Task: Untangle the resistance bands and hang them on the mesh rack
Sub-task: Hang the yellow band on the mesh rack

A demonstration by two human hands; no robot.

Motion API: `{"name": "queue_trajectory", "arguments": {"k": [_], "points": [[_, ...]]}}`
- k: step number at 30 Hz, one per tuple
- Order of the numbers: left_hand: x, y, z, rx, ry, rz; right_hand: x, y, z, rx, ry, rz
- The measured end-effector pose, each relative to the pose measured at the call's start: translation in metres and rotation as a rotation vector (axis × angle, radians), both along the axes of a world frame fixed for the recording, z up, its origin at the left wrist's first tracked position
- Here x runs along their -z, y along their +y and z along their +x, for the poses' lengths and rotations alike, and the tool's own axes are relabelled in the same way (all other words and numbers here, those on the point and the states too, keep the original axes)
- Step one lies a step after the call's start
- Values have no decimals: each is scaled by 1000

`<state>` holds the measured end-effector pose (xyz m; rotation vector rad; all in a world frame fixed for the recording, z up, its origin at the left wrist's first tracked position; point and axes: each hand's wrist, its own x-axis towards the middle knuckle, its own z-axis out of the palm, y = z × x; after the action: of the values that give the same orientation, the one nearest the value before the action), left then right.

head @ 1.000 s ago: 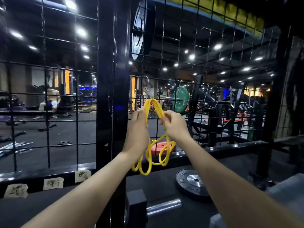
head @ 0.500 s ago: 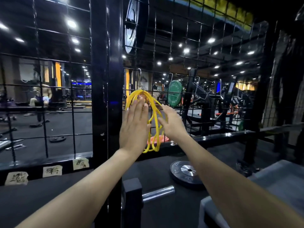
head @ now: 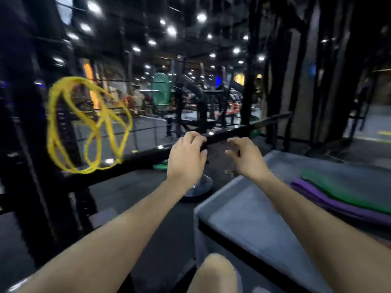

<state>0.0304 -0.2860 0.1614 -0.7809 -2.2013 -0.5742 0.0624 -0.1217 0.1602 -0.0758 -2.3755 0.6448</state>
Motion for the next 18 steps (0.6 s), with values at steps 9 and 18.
{"name": "queue_trajectory", "arguments": {"k": [9,18], "points": [[91,183,21,392,-216,-156,67,149,76,334,-122,-97],[182,300,23,553,-424,-211,163,251,113,564,-214,-248]]}}
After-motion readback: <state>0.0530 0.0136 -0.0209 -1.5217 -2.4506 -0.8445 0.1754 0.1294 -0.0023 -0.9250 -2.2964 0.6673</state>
